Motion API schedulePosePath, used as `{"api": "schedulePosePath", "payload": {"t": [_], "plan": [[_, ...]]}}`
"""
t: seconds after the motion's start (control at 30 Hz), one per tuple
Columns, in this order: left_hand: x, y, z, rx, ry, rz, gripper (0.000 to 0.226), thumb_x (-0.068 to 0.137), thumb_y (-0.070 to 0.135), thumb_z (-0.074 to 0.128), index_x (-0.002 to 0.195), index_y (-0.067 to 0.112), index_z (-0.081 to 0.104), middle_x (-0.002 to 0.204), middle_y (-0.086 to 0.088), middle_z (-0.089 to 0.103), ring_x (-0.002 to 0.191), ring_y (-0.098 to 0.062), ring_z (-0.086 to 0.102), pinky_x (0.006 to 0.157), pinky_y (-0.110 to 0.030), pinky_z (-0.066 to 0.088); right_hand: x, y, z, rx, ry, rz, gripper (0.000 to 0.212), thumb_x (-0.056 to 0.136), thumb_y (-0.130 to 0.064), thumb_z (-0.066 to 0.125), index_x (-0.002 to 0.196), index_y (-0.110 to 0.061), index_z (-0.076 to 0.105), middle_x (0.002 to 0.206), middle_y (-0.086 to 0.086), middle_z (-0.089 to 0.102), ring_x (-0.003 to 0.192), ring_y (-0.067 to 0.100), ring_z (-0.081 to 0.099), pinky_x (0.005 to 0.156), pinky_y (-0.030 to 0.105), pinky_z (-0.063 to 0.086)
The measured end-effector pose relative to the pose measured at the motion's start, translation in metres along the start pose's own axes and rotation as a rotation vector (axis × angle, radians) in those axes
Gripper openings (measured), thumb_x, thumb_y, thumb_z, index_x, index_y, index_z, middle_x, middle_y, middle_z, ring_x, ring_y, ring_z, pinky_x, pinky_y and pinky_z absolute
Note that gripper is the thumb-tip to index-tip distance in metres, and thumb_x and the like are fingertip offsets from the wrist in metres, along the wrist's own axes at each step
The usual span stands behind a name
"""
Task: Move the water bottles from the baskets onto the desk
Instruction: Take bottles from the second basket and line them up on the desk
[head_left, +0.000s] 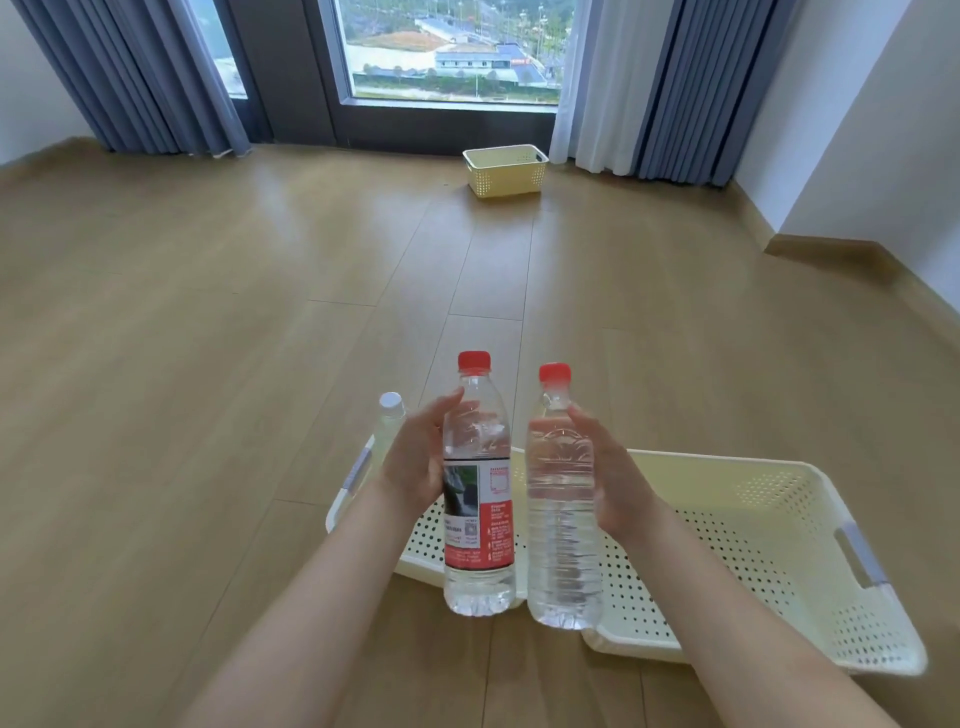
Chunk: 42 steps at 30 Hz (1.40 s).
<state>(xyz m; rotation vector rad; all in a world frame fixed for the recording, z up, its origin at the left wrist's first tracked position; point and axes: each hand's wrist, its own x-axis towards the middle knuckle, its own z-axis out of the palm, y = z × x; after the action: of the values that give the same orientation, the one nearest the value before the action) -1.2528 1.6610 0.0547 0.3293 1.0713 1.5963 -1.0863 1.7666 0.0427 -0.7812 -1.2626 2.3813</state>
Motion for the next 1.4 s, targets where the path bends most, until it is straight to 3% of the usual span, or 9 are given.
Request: {"api": "schedulePosePath", "payload": {"t": [0.2,0.37,0.5,0.73,0.9,1.07,1.17,1.27,1.4], "plan": [[0.018,0.02,0.008,0.01,-0.004,0.054,0.021,0.087,0.027,0.052,0.089,0.009,0.063,0.076,-0.004,0.068,0.069,-0.017,0.065,0.074,-0.031,0.051,0.03,-0.017,-0.005,0.094,-0.051,-0.043,0.056,0.06,-0.053,0.078,0.097,-0.015,0.059,0.078,0.001,0.061,0.067,0.017,0.062,0.067,0.031,0.052],[0.023,0.056,0.035,0.083,0.075,0.015,0.019,0.088,0.025,0.053,0.089,0.009,0.062,0.073,-0.004,0.069,0.067,-0.018,0.066,0.075,-0.033,0.05,0.026,-0.054,0.006,-0.023,0.26,-0.034,0.079,0.056,-0.056,0.077,0.115,-0.005,0.062,0.091,0.013,0.063,0.083,0.028,0.064,0.083,0.045,0.054],[0.006,0.104,0.087,0.158,0.105,-0.041,0.02,0.087,0.025,0.055,0.091,0.008,0.064,0.079,-0.006,0.07,0.072,-0.019,0.068,0.074,-0.032,0.053,-0.007,-0.12,0.035,-0.027,0.35,-0.071,0.05,0.063,-0.05,0.071,0.096,-0.012,0.067,0.084,0.006,0.063,0.071,0.016,0.063,0.066,0.029,0.053],[-0.042,0.229,0.229,0.247,0.069,-0.068,0.025,0.088,0.027,0.057,0.103,0.008,0.065,0.102,-0.012,0.068,0.095,-0.027,0.064,0.085,-0.038,0.05,-0.095,-0.297,0.098,-0.021,0.419,-0.096,0.062,0.058,-0.051,0.076,0.1,-0.007,0.067,0.077,0.008,0.062,0.069,0.022,0.061,0.067,0.032,0.051],[-0.096,0.338,0.346,0.272,0.0,-0.121,0.024,0.088,0.03,0.057,0.088,0.008,0.068,0.092,-0.011,0.07,0.084,-0.025,0.064,0.084,-0.036,0.047,-0.176,-0.437,0.145,-0.025,0.494,-0.165,0.054,0.049,-0.055,0.076,0.088,-0.018,0.071,0.072,0.0,0.067,0.07,0.017,0.064,0.074,0.035,0.05],[-0.142,0.418,0.44,0.313,-0.121,-0.1,0.022,0.086,0.028,0.06,0.089,0.008,0.068,0.094,-0.011,0.069,0.076,-0.019,0.068,0.068,-0.03,0.054,-0.254,-0.54,0.194,-0.047,0.539,-0.277,0.031,0.084,-0.04,0.064,0.094,-0.011,0.067,0.073,0.005,0.068,0.063,0.016,0.067,0.06,0.027,0.054],[-0.167,0.445,0.476,0.34,-0.226,-0.059,0.042,0.076,0.033,0.066,0.105,0.002,0.064,0.097,-0.014,0.066,0.067,-0.015,0.068,0.058,-0.022,0.056,-0.295,-0.57,0.215,-0.067,0.607,-0.327,0.035,0.088,-0.035,0.06,0.104,-0.004,0.063,0.084,0.013,0.062,0.069,0.022,0.063,0.061,0.03,0.054],[-0.188,0.45,0.496,0.337,-0.277,-0.069,0.068,0.062,0.037,0.074,0.116,-0.002,0.061,0.107,-0.017,0.066,0.078,-0.022,0.066,0.065,-0.028,0.055,-0.338,-0.573,0.233,-0.058,0.752,-0.376,0.03,0.088,-0.036,0.061,0.09,-0.005,0.065,0.076,0.01,0.062,0.066,0.023,0.061,0.064,0.032,0.052],[-0.214,0.425,0.514,0.38,-0.339,-0.123,0.051,0.072,0.026,0.077,0.114,0.001,0.064,0.105,-0.017,0.07,0.087,-0.028,0.068,0.081,-0.038,0.055,-0.389,-0.548,0.247,-0.006,0.976,-0.427,0.039,0.08,-0.044,0.068,0.091,-0.007,0.066,0.087,0.013,0.068,0.075,0.026,0.066,0.075,0.036,0.055]]}}
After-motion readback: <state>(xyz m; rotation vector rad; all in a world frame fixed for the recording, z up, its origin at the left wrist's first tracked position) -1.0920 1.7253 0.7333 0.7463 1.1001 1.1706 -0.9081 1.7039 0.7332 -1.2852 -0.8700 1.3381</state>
